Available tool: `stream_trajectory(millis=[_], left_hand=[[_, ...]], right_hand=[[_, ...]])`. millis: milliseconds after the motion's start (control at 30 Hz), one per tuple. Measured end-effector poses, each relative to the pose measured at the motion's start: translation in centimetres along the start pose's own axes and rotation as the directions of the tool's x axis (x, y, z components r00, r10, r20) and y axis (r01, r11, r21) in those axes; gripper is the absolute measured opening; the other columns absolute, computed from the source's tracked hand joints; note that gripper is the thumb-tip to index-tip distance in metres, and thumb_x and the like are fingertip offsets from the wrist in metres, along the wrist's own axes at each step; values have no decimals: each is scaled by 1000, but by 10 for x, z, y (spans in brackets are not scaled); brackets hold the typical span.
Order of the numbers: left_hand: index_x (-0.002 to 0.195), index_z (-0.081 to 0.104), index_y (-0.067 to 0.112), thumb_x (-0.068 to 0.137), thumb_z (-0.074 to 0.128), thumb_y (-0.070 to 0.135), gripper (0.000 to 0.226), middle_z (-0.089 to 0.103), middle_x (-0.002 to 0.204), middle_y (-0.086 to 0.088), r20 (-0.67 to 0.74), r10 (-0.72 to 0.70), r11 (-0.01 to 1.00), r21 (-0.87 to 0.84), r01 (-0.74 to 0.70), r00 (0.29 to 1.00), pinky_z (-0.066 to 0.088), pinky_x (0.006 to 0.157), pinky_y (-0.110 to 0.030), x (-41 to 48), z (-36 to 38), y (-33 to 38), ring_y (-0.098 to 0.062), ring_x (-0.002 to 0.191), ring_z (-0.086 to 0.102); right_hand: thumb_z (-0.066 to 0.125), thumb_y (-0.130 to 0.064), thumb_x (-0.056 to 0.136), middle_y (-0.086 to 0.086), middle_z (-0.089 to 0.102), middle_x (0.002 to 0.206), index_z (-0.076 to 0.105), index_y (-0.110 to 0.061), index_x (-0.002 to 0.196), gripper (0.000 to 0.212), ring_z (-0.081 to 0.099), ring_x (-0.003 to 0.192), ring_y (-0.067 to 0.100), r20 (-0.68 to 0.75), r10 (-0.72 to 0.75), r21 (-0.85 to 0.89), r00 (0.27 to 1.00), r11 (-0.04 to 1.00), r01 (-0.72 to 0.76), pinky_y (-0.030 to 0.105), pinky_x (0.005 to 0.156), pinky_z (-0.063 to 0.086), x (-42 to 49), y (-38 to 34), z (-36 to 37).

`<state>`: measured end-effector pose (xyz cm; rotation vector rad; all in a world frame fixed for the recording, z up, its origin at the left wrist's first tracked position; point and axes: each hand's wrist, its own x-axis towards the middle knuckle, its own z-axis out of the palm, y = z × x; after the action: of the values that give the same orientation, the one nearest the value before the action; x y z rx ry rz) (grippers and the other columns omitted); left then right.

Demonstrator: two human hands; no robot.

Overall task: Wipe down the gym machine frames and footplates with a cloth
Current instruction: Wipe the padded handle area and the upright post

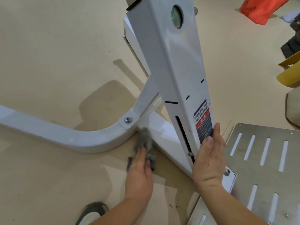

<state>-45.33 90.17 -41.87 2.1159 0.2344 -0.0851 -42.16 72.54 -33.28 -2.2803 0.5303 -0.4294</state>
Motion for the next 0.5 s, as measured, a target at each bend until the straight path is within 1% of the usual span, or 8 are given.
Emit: stream_trajectory(millis=[67,167,233,267,333,400,433,500], left_hand=[[160,30,27,107,46,29,55,31,166,5,-39,-274,952,-150,265,961,14,122,-22,20,-5,27,-17,152,30],[164,13,26,108,42,38,64,18,169,10,11,-370,880,-317,354,929,6,105,-3,56,10,67,-14,151,25],[163,10,22,110,35,36,60,15,169,3,59,-451,770,-479,422,890,19,112,-20,68,20,76,-20,146,30],[161,12,19,110,33,34,58,16,168,-4,87,-536,645,-600,473,840,22,116,-29,64,22,80,-24,145,30],[156,21,17,109,38,28,52,33,157,-16,92,-631,546,-653,525,770,34,113,-34,51,29,80,-28,135,40],[156,28,34,107,48,26,54,51,147,-4,207,-534,531,-672,516,819,45,102,-29,33,33,67,-21,126,52],[156,30,39,104,55,23,60,55,146,3,214,-453,641,-596,483,865,47,105,-31,27,31,60,-17,128,56],[156,34,29,98,66,13,68,58,145,5,141,-433,697,-575,430,890,47,109,-28,34,25,54,-13,130,58]], right_hand=[[6,-67,96,0,31,163,15,-36,163,74,29,146,17,-4,-8,3,1000,1000,8,26,109,20,0,-1,0],[5,-68,95,2,32,161,13,-37,162,75,32,142,19,5,-7,-5,1000,1000,7,27,104,24,0,-1,1],[5,-68,94,2,32,160,12,-37,162,75,33,142,20,11,-10,-11,1000,1000,10,27,103,24,0,-1,0],[5,-68,94,2,32,161,12,-37,162,75,33,142,20,12,-14,-10,1000,1000,14,26,103,23,0,-1,-1],[6,-68,95,2,32,161,13,-36,163,75,31,144,19,10,-15,-8,1000,1000,15,26,106,21,0,-1,-1],[7,-67,96,2,32,161,15,-35,163,74,31,144,19,-3,-23,-7,1000,1000,23,27,108,21,0,-1,-1],[7,-66,97,2,33,162,15,-33,163,74,31,144,18,-12,-25,-9,1000,1000,25,26,108,21,0,0,0],[8,-64,98,2,33,162,17,-31,163,74,30,144,14,-25,-26,-12,999,1000,26,23,109,18,0,1,1]])
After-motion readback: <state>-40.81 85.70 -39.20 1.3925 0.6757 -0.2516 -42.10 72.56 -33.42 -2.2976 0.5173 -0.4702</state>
